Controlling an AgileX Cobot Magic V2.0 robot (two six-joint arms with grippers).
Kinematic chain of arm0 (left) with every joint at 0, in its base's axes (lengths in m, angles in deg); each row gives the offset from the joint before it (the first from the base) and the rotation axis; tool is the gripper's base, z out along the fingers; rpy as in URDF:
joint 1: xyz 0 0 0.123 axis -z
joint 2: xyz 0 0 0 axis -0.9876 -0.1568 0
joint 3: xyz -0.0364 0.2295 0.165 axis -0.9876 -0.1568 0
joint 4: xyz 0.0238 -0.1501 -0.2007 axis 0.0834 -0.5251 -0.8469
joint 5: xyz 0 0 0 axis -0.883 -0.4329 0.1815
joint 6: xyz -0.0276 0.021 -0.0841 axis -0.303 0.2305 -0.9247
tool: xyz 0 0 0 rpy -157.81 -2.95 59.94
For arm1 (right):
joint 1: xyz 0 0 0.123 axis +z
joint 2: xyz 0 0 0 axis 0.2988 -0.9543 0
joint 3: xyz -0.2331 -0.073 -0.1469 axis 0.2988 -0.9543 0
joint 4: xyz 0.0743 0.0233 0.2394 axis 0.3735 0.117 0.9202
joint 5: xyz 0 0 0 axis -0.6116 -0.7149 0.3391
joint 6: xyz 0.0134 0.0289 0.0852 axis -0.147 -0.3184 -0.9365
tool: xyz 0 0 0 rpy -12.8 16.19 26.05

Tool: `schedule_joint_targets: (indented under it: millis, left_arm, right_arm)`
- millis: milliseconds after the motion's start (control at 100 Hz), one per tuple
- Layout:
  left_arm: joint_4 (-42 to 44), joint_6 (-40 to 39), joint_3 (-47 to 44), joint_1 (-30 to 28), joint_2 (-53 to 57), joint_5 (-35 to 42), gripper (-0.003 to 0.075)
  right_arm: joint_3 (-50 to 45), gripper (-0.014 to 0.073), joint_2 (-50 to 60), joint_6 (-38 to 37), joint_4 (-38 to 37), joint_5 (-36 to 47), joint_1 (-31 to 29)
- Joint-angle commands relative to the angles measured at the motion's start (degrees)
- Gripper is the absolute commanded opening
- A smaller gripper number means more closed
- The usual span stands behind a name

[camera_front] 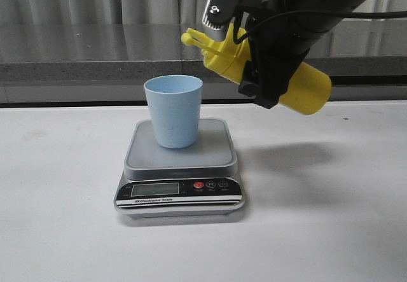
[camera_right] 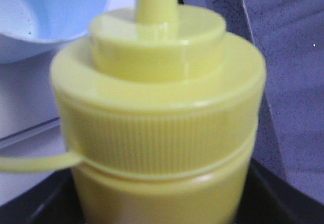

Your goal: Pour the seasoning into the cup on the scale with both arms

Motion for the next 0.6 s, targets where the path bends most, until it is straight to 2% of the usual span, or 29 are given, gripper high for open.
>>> schedule_joint_targets:
  millis: [0,340,590]
  left_arm:
    - [-0.8,-0.5,1.5,0.0,-0.6,4.1,-0.002]
    - [-0.8,-0.5,1.5,0.0,-0.6,4.1,-0.002]
    - [-0.8,-0.5,1.5,0.0,-0.6,4.1,-0.002]
  right_arm:
    - [1.9,0.0139,2.9,0.5,-1.9,0.6,0.6]
    - [2.4,0.0139,2.9,0.5,-8.0,-3.9,2.2]
    - [2.6,0.0139,2.8,0.7,-15.2,-7.5,2.3]
